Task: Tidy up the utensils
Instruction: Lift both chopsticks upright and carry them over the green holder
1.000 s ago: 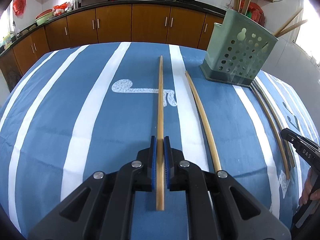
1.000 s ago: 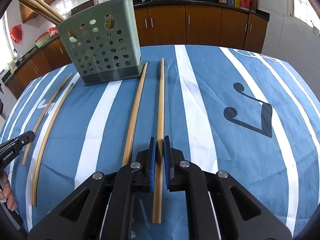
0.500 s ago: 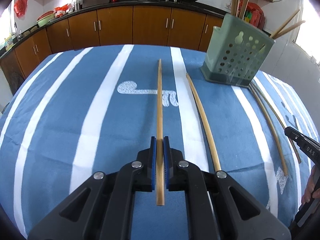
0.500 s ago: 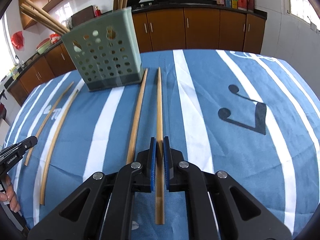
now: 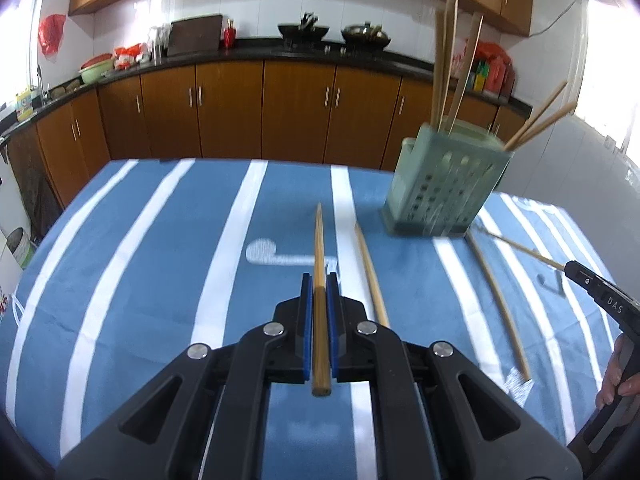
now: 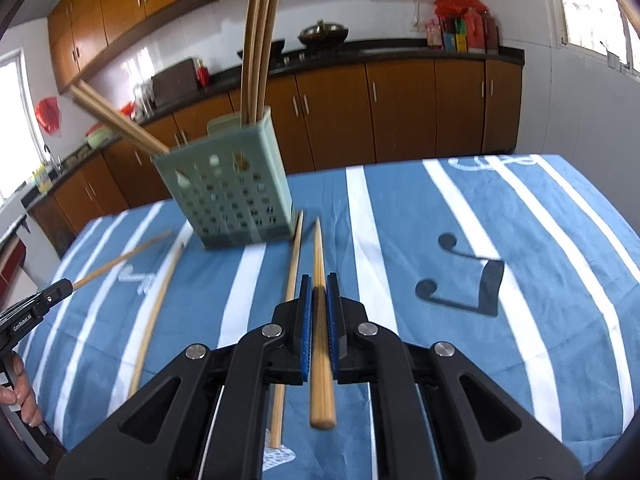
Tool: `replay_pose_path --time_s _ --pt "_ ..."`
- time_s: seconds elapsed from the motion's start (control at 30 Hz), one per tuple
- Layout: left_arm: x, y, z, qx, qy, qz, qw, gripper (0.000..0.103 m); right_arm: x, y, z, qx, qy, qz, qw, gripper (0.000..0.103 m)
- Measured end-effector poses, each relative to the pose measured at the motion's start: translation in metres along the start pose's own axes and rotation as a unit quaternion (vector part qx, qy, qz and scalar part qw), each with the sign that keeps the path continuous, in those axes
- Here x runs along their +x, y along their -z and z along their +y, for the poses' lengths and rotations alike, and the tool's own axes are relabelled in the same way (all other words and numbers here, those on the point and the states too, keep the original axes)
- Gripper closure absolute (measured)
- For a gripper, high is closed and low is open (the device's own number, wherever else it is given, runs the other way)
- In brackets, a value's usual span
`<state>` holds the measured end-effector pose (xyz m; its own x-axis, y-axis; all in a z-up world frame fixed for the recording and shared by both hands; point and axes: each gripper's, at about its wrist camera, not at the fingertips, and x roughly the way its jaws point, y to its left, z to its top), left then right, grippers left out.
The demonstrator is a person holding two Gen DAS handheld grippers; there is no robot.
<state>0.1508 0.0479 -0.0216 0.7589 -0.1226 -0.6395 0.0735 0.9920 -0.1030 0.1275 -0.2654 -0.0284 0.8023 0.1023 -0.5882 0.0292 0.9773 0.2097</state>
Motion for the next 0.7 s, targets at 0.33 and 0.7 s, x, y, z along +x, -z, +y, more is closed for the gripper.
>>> replay_pose_path --time_s 0.33,0.7 --pt "-0.041 -0.033 -0.005 -0.006 0.013 -0.073 0.9973 0.095 -0.031 -0.025 -0.006 0.016 -0.014 -0.075 0.997 0.095" --pt "-0.046 -0.043 -0.009 0.004 0.010 -0.082 0.9965 0.095 -0.034 -0.038 -0.001 0.001 -0.018 -0.090 0.996 0.095"
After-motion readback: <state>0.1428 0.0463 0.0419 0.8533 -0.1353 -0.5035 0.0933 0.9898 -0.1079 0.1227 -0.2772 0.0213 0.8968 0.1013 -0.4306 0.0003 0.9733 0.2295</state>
